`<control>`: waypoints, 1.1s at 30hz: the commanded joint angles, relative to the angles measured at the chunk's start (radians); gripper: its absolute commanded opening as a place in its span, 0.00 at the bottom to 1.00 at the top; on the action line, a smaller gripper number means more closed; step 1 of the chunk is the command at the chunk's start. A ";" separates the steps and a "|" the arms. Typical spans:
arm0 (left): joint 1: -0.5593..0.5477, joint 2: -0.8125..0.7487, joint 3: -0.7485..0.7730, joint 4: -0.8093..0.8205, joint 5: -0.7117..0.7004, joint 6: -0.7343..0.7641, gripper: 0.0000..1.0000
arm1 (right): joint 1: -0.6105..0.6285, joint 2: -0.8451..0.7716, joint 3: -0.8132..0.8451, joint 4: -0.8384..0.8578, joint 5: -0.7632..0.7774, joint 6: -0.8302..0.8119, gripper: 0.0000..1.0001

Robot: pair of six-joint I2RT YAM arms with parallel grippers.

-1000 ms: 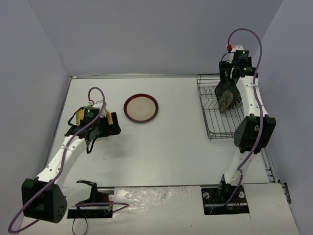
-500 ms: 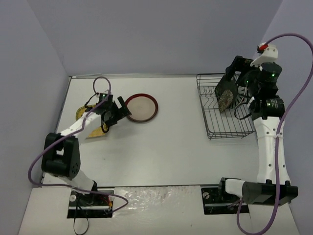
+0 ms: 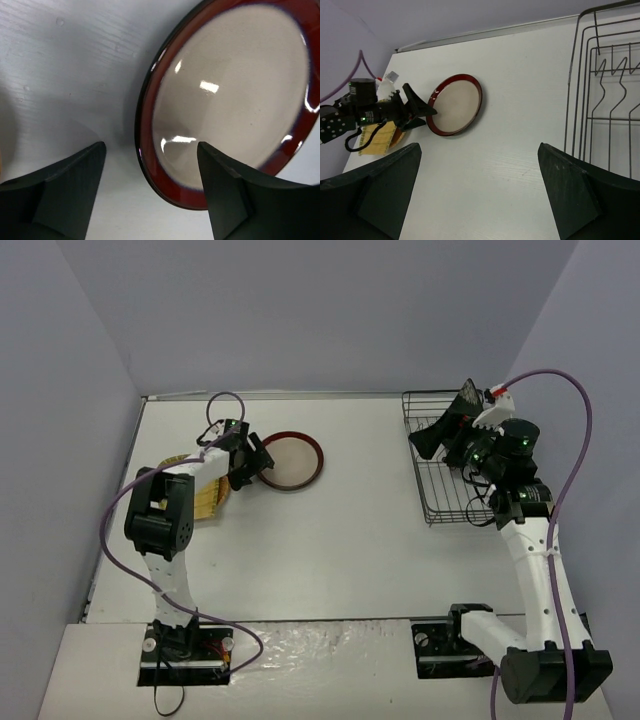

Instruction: Load the plates into the dish rack

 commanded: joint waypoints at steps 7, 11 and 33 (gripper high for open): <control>-0.050 0.044 0.023 -0.001 -0.032 -0.021 0.36 | 0.113 -0.045 -0.090 0.162 -0.048 0.075 1.00; -0.069 0.043 -0.011 0.019 -0.030 -0.049 0.04 | 0.165 -0.016 -0.179 0.273 -0.047 0.160 1.00; -0.068 -0.457 -0.420 0.295 0.195 -0.198 0.00 | 0.448 0.419 -0.459 0.931 0.093 0.656 1.00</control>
